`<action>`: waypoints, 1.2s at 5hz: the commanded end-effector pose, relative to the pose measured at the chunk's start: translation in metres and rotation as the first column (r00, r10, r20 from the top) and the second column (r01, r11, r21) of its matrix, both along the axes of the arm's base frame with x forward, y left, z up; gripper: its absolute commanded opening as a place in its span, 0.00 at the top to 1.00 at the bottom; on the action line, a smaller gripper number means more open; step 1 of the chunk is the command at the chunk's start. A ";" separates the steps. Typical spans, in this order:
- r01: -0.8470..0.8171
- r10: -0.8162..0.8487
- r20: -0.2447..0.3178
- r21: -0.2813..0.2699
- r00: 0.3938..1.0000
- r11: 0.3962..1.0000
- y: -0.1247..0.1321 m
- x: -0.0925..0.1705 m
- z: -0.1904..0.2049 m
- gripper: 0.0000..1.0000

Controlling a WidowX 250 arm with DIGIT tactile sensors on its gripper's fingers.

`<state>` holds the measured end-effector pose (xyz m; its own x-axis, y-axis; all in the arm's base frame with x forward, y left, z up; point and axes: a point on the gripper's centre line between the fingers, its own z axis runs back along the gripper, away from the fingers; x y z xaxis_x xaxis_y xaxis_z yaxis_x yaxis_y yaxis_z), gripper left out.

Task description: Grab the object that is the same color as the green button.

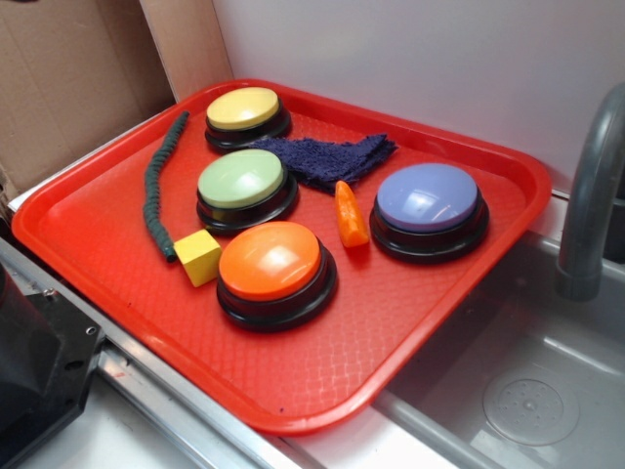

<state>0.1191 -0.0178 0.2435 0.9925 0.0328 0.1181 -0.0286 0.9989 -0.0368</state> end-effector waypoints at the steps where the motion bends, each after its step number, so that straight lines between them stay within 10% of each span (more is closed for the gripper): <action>1: 0.000 0.000 0.000 0.000 1.000 1.000 0.000 0.000 0.000 0.00; 3: -0.279 0.279 0.017 -0.010 0.960 0.960 0.024 0.034 -0.037 0.00; 6: -0.790 0.781 0.172 -0.028 0.600 0.613 0.090 0.069 -0.126 0.00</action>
